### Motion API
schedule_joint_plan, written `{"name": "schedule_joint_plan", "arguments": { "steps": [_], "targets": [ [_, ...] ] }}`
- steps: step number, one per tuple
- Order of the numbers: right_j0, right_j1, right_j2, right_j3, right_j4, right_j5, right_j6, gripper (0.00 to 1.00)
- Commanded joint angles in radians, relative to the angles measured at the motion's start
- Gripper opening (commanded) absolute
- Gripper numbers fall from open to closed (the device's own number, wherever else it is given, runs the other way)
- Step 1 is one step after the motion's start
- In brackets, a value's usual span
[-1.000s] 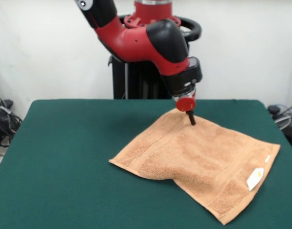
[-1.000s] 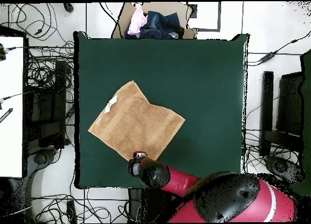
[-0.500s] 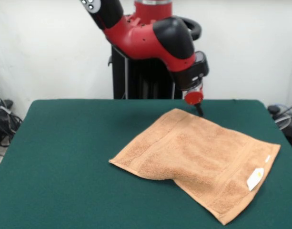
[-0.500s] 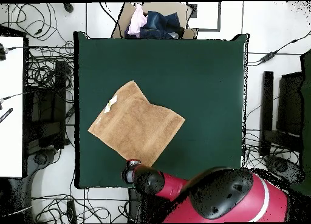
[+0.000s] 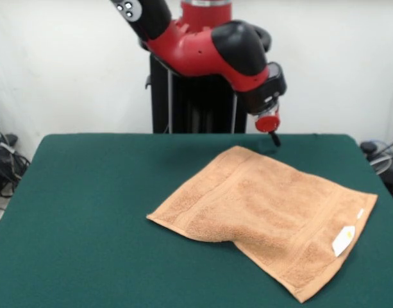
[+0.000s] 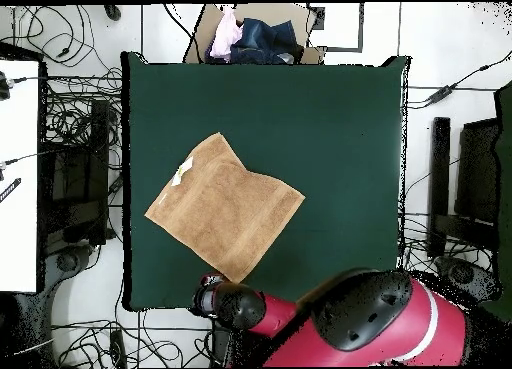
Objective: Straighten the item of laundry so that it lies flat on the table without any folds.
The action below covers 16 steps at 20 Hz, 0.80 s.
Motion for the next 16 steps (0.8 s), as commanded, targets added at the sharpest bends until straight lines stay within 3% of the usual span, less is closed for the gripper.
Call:
{"name": "schedule_joint_plan", "arguments": {
  "steps": [1, 3, 11, 16],
  "targets": [
    [0.029, -0.035, 0.087, -0.047, 0.049, -0.011, 0.101, 1.00],
    [0.032, -0.116, 0.090, -0.037, 0.076, 0.068, 0.089, 1.00],
    [0.025, -0.282, 0.076, -0.071, 0.106, 0.284, 0.032, 1.00],
    [0.019, -0.345, 0.063, -0.116, 0.104, 0.432, -0.009, 1.00]
  ]
}}
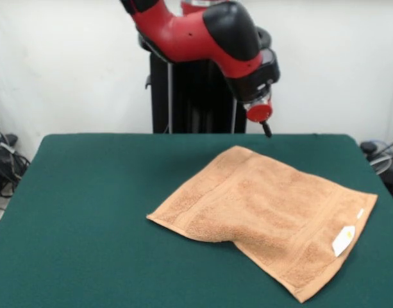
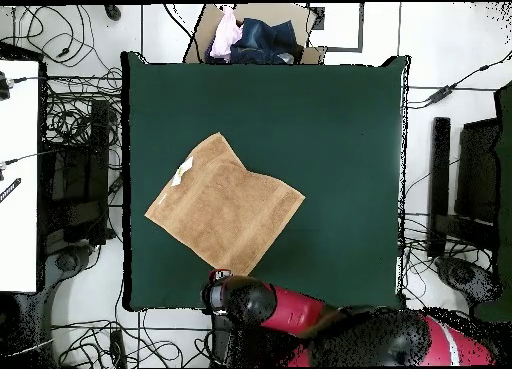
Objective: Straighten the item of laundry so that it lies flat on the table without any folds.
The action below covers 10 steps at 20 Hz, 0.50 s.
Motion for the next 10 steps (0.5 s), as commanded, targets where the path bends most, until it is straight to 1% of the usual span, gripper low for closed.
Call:
{"name": "schedule_joint_plan", "arguments": {
  "steps": [1, 3, 10],
  "targets": [
    [0.015, -0.136, 0.057, -0.143, 0.079, 0.255, -0.013, 1.00],
    [0.011, -0.122, 0.053, -0.151, 0.062, 0.252, -0.018, 1.00],
    [0.008, -0.035, 0.001, -0.188, -0.026, 0.157, -0.043, 1.00]
  ]
}}
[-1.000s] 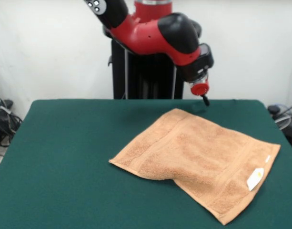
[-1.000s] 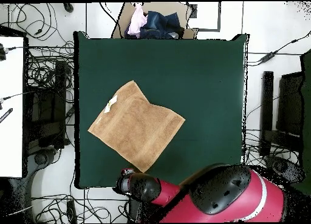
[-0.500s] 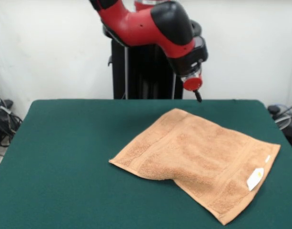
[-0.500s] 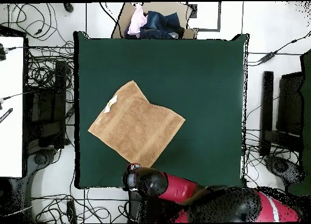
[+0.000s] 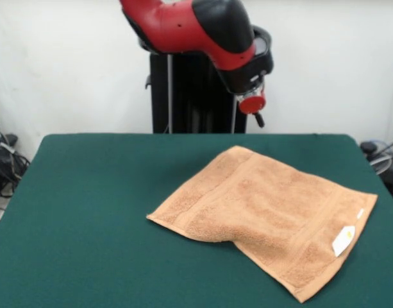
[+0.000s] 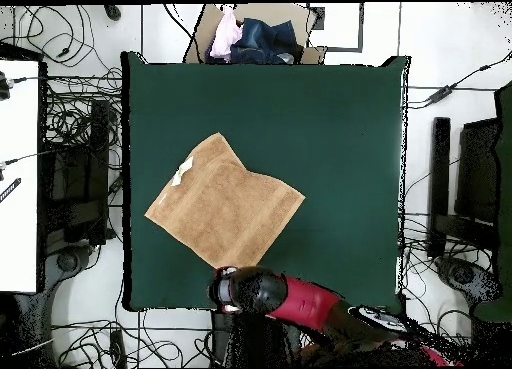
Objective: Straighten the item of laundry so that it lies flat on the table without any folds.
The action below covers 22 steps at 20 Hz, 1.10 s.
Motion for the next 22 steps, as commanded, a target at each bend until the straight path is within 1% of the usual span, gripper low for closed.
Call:
{"name": "schedule_joint_plan", "arguments": {
  "steps": [1, 7, 12, 17, 22],
  "targets": [
    [0.002, 0.078, -0.007, -0.165, -0.046, -0.050, -0.054, 1.00],
    [-0.072, 0.182, -0.023, -0.234, -0.140, -0.071, -0.115, 1.00],
    [-0.084, 0.221, -0.041, -0.278, -0.211, -0.080, -0.108, 1.00],
    [-0.115, 0.267, -0.038, -0.313, -0.275, -0.088, -0.099, 1.00],
    [-0.129, 0.301, -0.038, -0.330, -0.321, -0.110, -0.074, 1.00]
  ]
}}
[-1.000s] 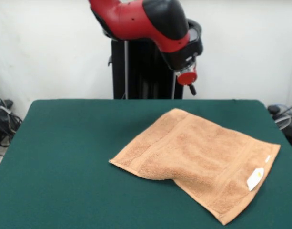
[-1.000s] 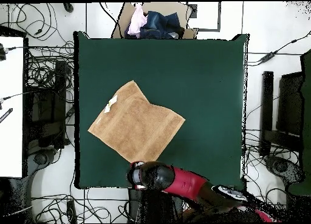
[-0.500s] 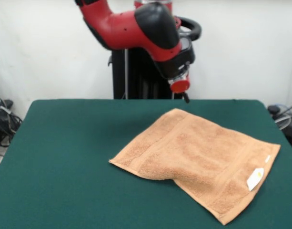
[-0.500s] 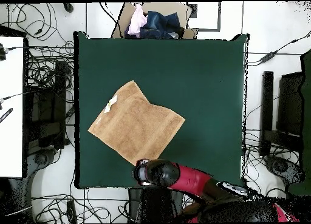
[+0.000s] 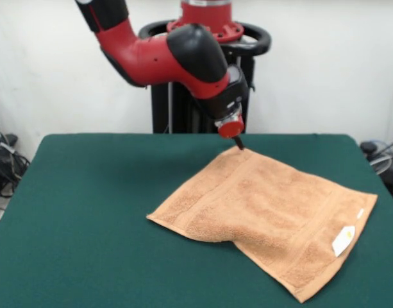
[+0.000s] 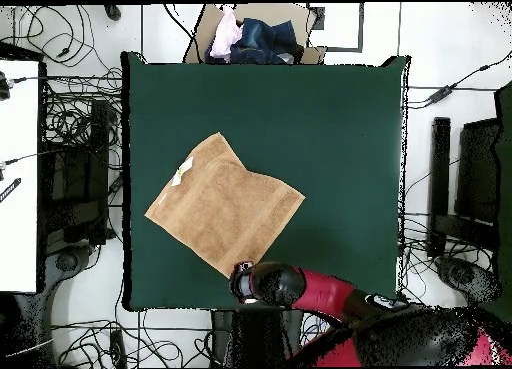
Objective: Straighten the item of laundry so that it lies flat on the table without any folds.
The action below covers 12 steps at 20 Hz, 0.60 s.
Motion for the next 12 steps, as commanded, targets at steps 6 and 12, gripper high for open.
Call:
{"name": "schedule_joint_plan", "arguments": {
  "steps": [6, 12],
  "targets": [
    [-0.011, 0.057, 0.004, -0.164, -0.077, -0.047, -0.055, 1.00],
    [0.007, 0.010, 0.018, -0.144, -0.050, -0.018, -0.036, 1.00]
  ]
}}
